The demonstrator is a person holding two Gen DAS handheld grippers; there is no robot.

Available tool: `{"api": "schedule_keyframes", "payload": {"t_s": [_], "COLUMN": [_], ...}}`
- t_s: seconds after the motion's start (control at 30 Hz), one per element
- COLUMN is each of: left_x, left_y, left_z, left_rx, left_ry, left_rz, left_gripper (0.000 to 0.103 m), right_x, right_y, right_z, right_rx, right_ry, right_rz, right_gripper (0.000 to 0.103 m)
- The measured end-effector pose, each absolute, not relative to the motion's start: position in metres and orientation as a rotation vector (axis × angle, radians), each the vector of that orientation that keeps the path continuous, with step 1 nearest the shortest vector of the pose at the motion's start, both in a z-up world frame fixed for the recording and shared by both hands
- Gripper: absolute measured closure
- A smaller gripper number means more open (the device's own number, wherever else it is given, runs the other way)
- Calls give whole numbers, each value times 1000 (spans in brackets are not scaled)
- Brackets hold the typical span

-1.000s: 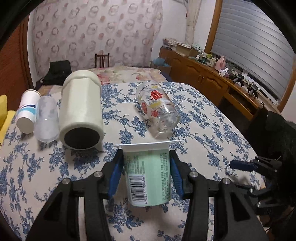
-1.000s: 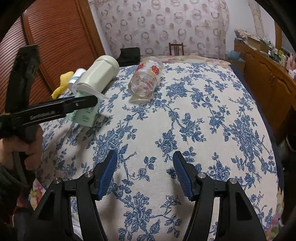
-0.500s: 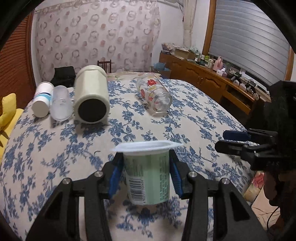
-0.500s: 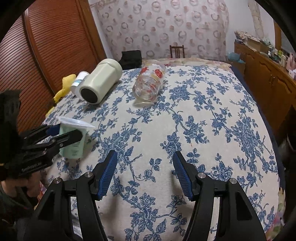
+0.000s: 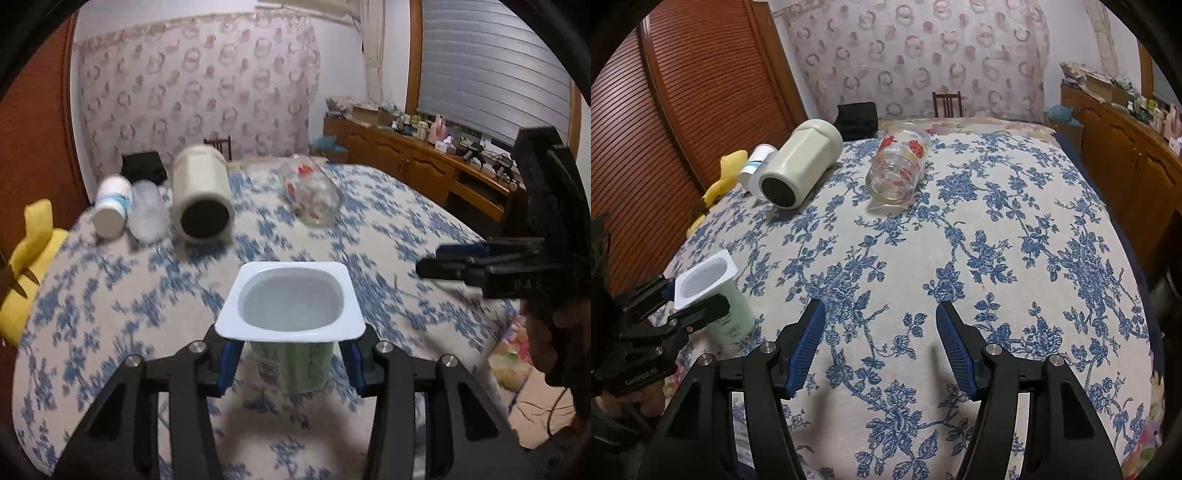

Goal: Flip cup upright
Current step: 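Rotate the left gripper to turn the yogurt cup opening upward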

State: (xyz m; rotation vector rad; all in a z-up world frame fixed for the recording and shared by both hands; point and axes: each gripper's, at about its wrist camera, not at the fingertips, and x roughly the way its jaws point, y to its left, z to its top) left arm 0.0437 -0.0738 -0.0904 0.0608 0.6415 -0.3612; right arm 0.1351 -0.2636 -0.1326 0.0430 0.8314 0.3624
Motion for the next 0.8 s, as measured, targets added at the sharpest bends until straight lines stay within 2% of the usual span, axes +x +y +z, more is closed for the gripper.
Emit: {"api": "schedule_keyframes", "payload": {"t_s": [0.33,0.6,0.8], "left_x": [113,114,103], "left_y": [-90,-88,-86], "left_z": [-82,-101,-107], "left_rx": [91,93,83], "left_ry": [652,746,774], "left_rz": [-371,-363,-374], "left_gripper": [58,55,48], "right_x": [136,132,131], "right_y": [-269,-280,-275], "right_z": [-138,-138,-136], "right_rx": [51,69,66], "right_ry": [844,842,839], "right_rz": [344,331,344], "right_gripper": [39,39,39]}}
